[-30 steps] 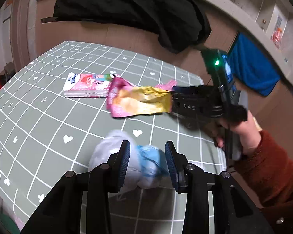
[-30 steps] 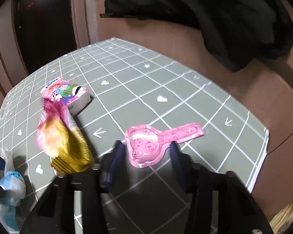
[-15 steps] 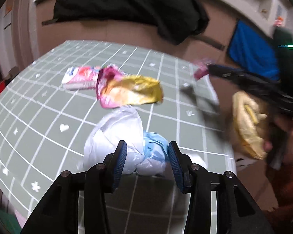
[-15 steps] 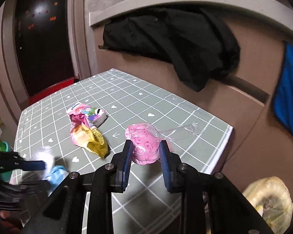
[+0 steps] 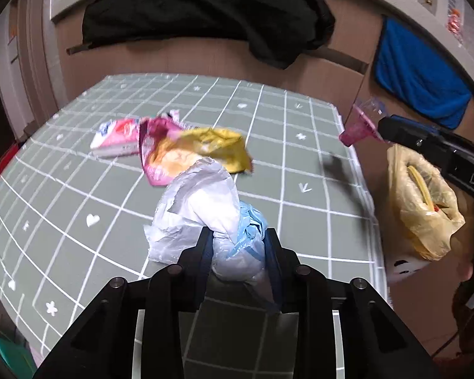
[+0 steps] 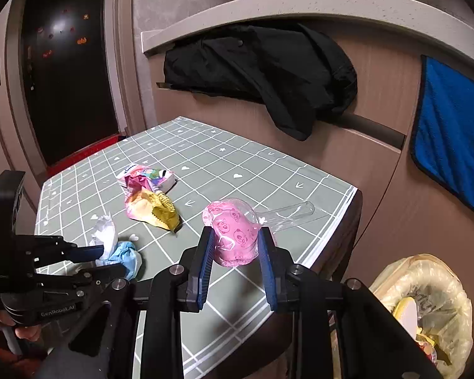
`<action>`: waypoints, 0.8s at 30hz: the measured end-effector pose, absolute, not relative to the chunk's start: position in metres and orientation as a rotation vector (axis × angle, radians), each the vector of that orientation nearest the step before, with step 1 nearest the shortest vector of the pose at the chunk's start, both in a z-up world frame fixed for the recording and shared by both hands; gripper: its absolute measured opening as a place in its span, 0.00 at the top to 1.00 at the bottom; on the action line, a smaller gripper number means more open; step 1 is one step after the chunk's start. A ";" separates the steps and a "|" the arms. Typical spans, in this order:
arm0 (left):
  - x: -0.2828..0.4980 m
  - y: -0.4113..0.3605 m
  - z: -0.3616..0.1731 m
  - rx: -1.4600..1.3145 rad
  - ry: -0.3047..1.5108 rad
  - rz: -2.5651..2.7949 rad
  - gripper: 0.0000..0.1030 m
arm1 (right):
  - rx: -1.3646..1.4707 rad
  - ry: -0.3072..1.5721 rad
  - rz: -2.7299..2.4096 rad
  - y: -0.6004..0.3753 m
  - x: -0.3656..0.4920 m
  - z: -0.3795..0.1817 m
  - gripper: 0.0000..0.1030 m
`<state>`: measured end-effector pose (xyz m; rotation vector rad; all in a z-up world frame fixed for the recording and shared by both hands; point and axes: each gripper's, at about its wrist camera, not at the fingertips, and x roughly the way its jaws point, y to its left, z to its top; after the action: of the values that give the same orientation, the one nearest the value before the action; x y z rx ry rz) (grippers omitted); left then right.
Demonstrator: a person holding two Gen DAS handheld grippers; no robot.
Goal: Collect trash
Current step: 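Carry the tissue with the left gripper while the right gripper carries the comb to the bin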
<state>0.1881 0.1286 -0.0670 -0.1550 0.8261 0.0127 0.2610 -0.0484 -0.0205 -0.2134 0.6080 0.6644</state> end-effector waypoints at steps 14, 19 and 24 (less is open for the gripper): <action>0.173 0.099 0.026 -0.174 0.566 -0.098 0.69 | -0.206 0.469 0.628 -0.090 0.219 0.021 0.75; 0.172 0.061 0.061 -0.166 0.453 -0.232 0.69 | -0.173 0.408 0.541 -0.136 0.198 0.046 0.75; 0.178 0.010 0.078 -0.138 0.408 -0.372 0.69 | -0.167 0.358 0.415 -0.185 0.174 0.062 0.75</action>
<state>0.1782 0.0099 0.0781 -0.1376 0.4077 -0.3719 0.1743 -0.1850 0.0621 -0.1669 0.3582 0.4145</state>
